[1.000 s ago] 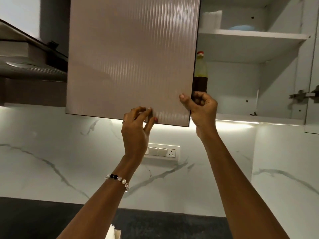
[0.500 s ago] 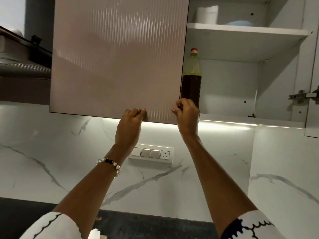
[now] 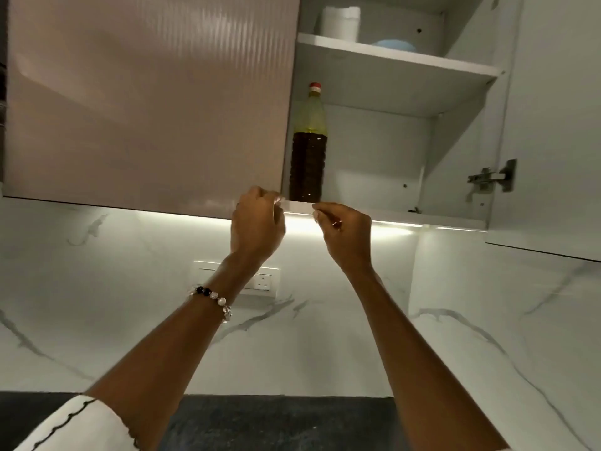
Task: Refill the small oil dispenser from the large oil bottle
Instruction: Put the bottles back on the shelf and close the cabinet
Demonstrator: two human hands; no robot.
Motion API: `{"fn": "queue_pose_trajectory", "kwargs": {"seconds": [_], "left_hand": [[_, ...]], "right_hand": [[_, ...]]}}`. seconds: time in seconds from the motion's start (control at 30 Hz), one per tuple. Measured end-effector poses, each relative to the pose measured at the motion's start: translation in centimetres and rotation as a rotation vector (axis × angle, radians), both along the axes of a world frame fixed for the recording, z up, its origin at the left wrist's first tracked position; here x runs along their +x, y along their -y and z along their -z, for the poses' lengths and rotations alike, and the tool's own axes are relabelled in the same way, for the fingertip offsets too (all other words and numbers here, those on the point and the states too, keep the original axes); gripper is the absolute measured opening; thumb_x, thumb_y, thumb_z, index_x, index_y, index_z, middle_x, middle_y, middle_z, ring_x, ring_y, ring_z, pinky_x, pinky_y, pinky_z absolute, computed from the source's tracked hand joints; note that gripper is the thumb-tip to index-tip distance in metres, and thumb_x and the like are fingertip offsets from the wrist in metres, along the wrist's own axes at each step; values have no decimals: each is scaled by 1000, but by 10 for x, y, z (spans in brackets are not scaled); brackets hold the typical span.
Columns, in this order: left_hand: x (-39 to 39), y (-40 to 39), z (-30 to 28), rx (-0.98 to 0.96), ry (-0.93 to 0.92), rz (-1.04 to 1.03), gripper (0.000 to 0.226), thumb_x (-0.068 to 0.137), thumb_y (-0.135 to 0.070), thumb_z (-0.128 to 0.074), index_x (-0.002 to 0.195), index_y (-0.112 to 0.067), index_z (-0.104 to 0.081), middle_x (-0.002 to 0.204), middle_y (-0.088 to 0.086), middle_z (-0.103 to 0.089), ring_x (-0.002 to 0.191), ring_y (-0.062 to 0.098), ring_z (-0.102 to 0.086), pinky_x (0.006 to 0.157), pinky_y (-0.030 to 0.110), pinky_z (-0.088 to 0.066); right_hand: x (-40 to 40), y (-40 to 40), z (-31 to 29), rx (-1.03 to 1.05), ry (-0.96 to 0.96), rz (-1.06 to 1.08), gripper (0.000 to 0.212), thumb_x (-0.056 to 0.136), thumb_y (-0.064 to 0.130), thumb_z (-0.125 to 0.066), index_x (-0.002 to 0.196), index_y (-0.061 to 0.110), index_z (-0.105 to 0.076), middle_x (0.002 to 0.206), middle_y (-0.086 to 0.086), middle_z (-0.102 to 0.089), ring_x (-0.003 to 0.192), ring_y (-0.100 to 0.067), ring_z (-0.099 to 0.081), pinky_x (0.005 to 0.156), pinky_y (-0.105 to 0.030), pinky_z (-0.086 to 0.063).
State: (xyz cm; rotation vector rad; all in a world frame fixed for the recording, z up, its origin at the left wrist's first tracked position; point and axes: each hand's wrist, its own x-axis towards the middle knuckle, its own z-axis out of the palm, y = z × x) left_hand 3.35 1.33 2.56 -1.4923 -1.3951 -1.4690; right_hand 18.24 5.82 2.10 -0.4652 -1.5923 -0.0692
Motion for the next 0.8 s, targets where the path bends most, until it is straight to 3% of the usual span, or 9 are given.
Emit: {"fn": "queue_pose_trajectory", "kwargs": {"seconds": [0.17,0.27,0.37,0.47,0.57,0.67,0.73,0.8], "left_hand": [[101,-6,-7,-9,204,579,20,88,-13,-61,103,-16,-73,100,1,-72,72,10,-65,73,20,-52],[145,4,-6,-56,239,771,19,90,-13,-61,104,-17,-73,87,-4,-71,61,5,-66,62,14,-51],[195,15,-8,-97,244,965,19,88,-13,-63,103,-16,-73,80,-6,-69,63,9,-67,67,20,-53],[248,34,-7,-148,195,1071,18,87,-13,-63,102,-17,-73,80,-6,-69,64,2,-62,67,8,-45],[286,50,-4,-164,161,1199,20,87,-10,-63,104,-15,-73,79,-7,-66,67,-2,-59,67,1,-41],[314,65,1,-168,101,1267,20,88,-9,-63,105,-13,-72,82,-5,-68,69,-2,-58,67,0,-38],[329,72,4,-186,80,1304,20,88,-10,-63,106,-14,-72,84,-4,-69,69,-2,-58,67,-1,-38],[341,77,6,-213,80,1331,20,88,-11,-63,106,-15,-72,88,-2,-71,70,0,-59,66,-2,-38]], "right_hand": [[95,49,2,-47,-278,60,16,90,20,-63,84,8,-72,61,-5,-67,55,-18,-65,59,-45,-56],[141,76,-4,-13,-397,125,29,91,27,-62,73,6,-69,54,-6,-62,51,-21,-61,57,-44,-55],[186,108,-9,54,-495,299,33,93,28,-60,71,4,-67,53,-7,-61,50,-23,-60,57,-43,-55],[232,138,-9,136,-528,480,35,93,32,-59,70,6,-66,55,-3,-63,52,-18,-61,60,-41,-55],[271,167,-8,307,-487,781,32,92,31,-59,72,7,-66,65,-2,-64,62,-21,-60,60,-35,-49],[311,188,-5,438,-465,1186,16,88,26,-63,89,10,-67,88,-8,-63,87,-28,-54,74,-27,-37],[336,200,-4,303,-568,1376,27,82,25,-66,107,16,-63,110,-11,-57,105,-30,-47,82,-33,-34],[354,208,-2,123,-593,1408,43,80,23,-68,120,14,-53,123,-13,-50,115,-31,-43,91,-39,-36]]}}
